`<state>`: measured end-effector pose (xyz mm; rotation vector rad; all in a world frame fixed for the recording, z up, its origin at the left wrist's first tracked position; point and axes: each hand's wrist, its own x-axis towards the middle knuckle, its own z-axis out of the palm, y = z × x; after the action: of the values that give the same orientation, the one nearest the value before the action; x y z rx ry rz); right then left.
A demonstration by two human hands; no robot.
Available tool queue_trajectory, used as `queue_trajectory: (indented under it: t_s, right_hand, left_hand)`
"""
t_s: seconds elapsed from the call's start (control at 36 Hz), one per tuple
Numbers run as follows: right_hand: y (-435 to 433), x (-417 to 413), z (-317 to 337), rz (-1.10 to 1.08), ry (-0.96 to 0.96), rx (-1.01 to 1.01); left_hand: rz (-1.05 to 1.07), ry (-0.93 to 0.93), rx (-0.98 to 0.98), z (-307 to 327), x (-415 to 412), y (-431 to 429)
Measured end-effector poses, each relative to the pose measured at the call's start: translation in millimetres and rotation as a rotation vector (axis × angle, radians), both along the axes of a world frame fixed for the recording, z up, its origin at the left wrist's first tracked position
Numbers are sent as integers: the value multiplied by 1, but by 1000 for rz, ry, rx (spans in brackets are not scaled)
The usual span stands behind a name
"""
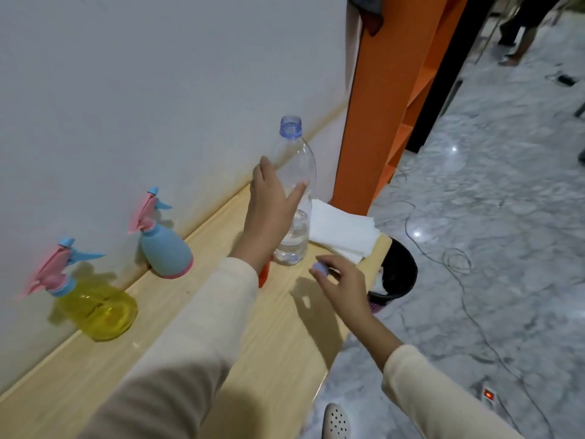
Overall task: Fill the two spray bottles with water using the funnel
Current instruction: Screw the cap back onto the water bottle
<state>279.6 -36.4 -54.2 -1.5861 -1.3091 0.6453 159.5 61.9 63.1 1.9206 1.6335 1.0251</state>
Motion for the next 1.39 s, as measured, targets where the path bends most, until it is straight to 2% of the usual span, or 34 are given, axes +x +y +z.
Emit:
queue_trajectory:
  t_s: [0.11, 0.19, 0.25, 0.31, 0.36, 0.53, 0.67, 0.72, 0.83, 0.92, 1.0, 1.17, 1.39]
  right_hand:
    - [52, 13, 98, -20, 182, 231]
    - [82, 13, 162, 17, 192, 394]
    - [100, 12, 189, 87, 194, 403]
    - [114, 10, 203, 194, 159, 315]
    - [124, 8, 204, 269, 93, 248]
    - [139, 9, 201, 361, -16, 246]
    - [144, 10, 207, 497, -315, 271]
    - [144, 11, 204, 530, -353, 314]
    - [141, 11, 186, 510, -305, 478]
    - [140, 6, 173, 457, -193, 536]
    - [140, 4, 171, 459, -99, 505]
    - [139, 10, 179, 516, -100, 392]
    - [136, -3, 186, 300, -116, 350]
  left_hand:
    - [-18, -44, -11, 2, 1, -4]
    - [-23, -68, -27, 4, 1, -7]
    - [-19, -65, -50, 4, 0, -7]
    - [-21, -49, -84, 4, -1, -5]
    - [-24, -41, -98, 4, -1, -4]
    - [-24, -61, -108, 4, -2, -1]
    - [-40, -58, -90, -1, -6, 0]
    - [-52, -74, -90, -4, -9, 0]
    - [-66, -106, -87, -6, -13, 0]
    - [-70, -101, -86, -7, -15, 1]
    - [-69, -112, -90, -7, -16, 2]
    - [-68, -127, -105, -6, -16, 3]
    - [-98, -84, -91, -5, -13, 2]
